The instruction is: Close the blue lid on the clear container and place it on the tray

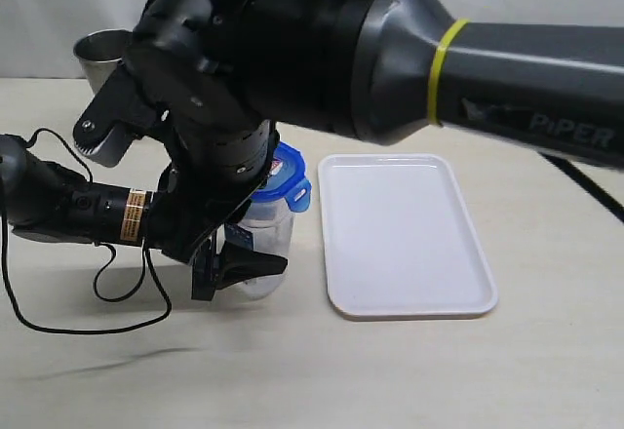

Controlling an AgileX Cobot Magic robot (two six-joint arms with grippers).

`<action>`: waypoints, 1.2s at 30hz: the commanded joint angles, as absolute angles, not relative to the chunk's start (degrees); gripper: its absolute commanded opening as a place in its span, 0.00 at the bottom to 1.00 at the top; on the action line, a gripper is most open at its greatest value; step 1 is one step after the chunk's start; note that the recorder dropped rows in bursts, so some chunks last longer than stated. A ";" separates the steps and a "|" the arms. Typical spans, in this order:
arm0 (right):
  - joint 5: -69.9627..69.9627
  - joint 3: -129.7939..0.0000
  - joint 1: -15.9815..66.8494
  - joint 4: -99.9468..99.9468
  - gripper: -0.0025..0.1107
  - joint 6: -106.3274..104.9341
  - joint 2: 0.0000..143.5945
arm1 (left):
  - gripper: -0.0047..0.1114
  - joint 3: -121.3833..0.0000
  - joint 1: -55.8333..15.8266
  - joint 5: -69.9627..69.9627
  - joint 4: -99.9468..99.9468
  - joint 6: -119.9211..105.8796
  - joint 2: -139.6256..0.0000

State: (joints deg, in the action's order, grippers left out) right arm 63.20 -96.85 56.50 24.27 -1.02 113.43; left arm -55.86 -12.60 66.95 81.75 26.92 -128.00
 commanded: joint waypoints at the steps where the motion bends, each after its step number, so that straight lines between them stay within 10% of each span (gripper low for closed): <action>1: 66.73 -95.27 58.30 29.20 0.38 0.35 117.54 | 0.04 -56.09 -12.75 69.96 83.48 25.79 -127.50; 27: 63.44 -89.92 60.81 36.38 0.30 3.68 114.67 | 0.04 -56.09 -12.75 69.96 83.72 25.53 -127.50; 36: 62.22 -89.92 60.81 35.16 0.48 2.54 105.90 | 0.04 -56.09 -12.75 69.96 83.36 25.30 -127.50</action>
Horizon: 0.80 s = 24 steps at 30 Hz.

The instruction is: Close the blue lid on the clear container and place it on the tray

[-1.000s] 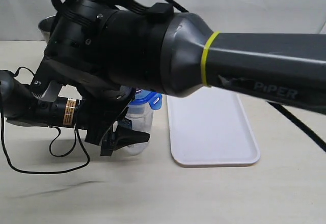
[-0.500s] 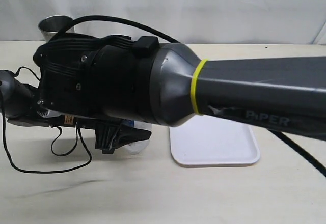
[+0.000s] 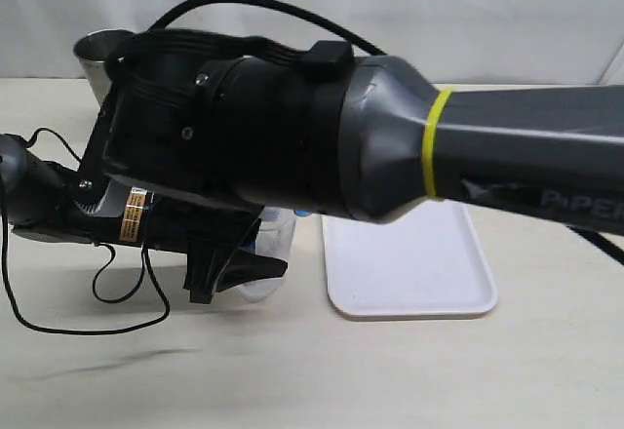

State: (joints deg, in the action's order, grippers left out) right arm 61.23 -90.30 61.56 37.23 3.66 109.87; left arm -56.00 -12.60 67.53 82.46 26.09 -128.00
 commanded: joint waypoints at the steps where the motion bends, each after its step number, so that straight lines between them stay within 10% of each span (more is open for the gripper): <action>1: 62.03 -89.92 60.81 33.52 0.48 0.81 104.67 | 0.04 -56.09 -12.75 69.96 83.36 25.30 -127.50; 24: 57.12 -76.98 56.25 30.90 0.48 -37.89 94.99 | 0.04 -56.09 -12.75 69.96 83.82 25.31 -127.50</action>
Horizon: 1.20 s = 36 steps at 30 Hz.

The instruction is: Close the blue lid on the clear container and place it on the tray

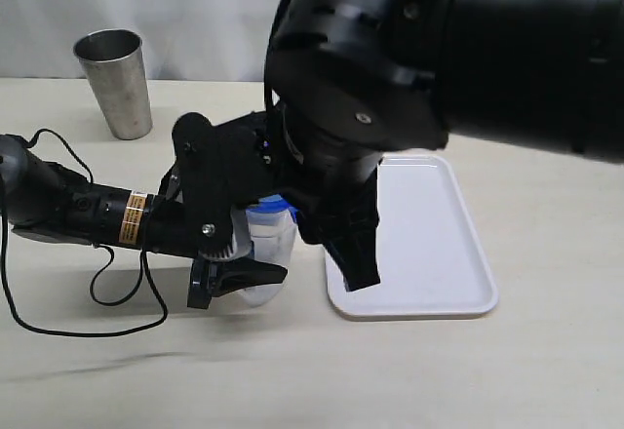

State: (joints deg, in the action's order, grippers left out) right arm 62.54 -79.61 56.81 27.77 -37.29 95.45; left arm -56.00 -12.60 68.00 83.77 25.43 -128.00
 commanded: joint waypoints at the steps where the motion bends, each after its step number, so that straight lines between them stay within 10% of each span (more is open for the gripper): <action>1: 56.10 -76.28 56.06 30.45 0.48 -38.14 94.99 | 0.04 -56.09 -12.75 69.96 83.82 25.31 -127.50; 36: 40.10 -67.17 54.62 36.86 0.35 -30.56 97.06 | 0.04 -56.09 -12.75 69.96 84.61 25.31 -127.50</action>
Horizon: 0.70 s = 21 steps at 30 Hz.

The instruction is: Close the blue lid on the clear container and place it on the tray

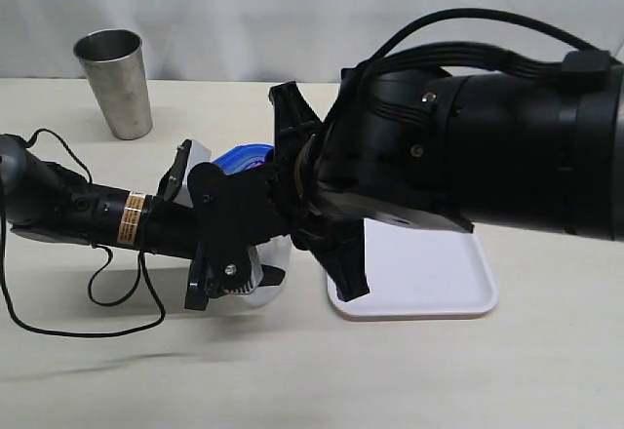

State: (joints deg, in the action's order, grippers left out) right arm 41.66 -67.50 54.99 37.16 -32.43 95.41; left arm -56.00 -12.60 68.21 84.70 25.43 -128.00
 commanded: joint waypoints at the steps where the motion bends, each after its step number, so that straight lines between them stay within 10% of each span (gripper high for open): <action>1: 39.67 -67.17 54.62 36.86 0.33 -29.90 97.64 | 0.04 -56.09 -12.75 69.96 84.61 25.31 -127.50; 21: 26.90 -62.48 52.10 36.85 0.24 -18.12 96.76 | 0.04 -56.09 -12.75 69.96 84.61 20.15 -127.50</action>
State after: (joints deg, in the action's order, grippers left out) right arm 29.14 -63.66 52.03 42.49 -21.32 96.39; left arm -55.90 -11.38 67.25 82.53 25.57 -128.00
